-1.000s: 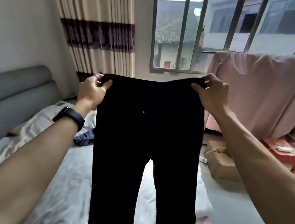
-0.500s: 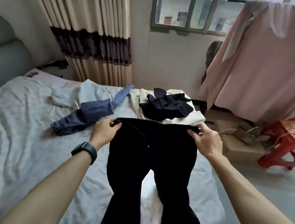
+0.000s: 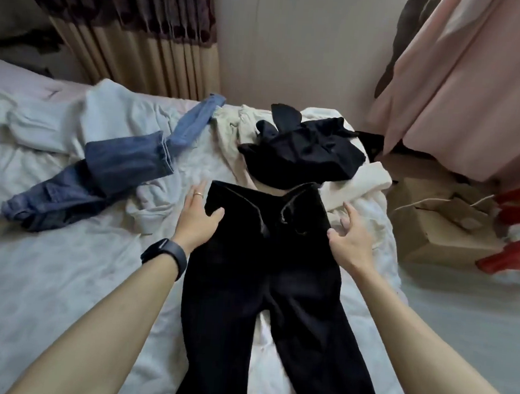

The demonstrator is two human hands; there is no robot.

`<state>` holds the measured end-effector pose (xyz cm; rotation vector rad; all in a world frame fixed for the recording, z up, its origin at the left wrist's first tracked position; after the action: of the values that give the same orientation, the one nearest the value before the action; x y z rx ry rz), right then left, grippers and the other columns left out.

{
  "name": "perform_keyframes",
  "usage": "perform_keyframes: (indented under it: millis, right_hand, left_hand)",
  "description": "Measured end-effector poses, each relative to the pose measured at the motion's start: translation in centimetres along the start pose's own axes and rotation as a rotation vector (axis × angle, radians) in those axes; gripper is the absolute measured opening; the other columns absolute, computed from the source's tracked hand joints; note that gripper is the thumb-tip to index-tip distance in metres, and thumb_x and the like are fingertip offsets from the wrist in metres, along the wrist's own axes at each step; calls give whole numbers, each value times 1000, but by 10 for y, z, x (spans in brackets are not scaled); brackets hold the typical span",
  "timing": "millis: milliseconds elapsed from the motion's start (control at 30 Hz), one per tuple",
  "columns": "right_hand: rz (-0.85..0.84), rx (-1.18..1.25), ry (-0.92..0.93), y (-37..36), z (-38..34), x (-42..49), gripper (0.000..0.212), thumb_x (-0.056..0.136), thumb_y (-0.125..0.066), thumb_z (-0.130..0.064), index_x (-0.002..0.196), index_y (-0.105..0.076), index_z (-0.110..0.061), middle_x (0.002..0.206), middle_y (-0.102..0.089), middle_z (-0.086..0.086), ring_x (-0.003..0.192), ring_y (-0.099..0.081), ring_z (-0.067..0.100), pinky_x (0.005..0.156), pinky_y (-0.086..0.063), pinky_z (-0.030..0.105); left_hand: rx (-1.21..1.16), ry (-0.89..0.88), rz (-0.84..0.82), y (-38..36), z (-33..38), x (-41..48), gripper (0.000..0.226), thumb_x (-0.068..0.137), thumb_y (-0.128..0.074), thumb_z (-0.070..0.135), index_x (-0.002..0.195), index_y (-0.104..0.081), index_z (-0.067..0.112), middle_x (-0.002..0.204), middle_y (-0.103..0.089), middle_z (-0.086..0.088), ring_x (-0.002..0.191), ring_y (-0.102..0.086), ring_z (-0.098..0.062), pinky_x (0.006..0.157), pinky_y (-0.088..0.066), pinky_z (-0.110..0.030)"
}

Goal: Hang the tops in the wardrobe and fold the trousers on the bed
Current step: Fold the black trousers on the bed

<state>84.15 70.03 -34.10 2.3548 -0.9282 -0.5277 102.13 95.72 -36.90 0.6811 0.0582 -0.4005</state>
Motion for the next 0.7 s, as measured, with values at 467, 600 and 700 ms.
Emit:
perform_keyframes:
  millis: [467, 600, 700]
  right_hand:
    - [-181, -326, -705, 17, 330, -349, 66, 95, -59, -32, 154, -32, -16, 154, -42, 10, 141, -39, 33, 117, -31, 48]
    - [-269, -191, -842, 36, 382, -414, 84, 87, -71, -32, 156, -26, -14, 154, -44, 10, 137, -47, 33, 112, -40, 48]
    - [-278, -240, -778, 40, 419, -432, 91, 79, -71, -45, 155, -29, -18, 154, -44, 6, 138, -45, 31, 111, -40, 51]
  left_hand:
    - [548, 76, -417, -177, -178, -390, 58, 95, -59, 39, 148, -46, 19, 161, -32, -9, 149, -31, -26, 118, -30, -46]
    - [439, 53, -461, -222, -165, -480, 44, 91, -60, 36, 130, -60, 17, 129, -60, 0, 121, -57, -24, 98, -48, -36]
    - [199, 346, -599, -264, -151, -517, 58, 95, -54, 46, 144, -43, 18, 137, -56, 0, 127, -53, -23, 103, -45, -35]
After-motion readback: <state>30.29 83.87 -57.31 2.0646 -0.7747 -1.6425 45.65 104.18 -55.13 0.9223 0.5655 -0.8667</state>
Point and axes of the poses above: each hand's wrist, its own x-axis towards the middle knuckle, its own y-axis out of the back of the hand, z = x × y, the point moved 1 cm from there along x, towards the middle knuckle
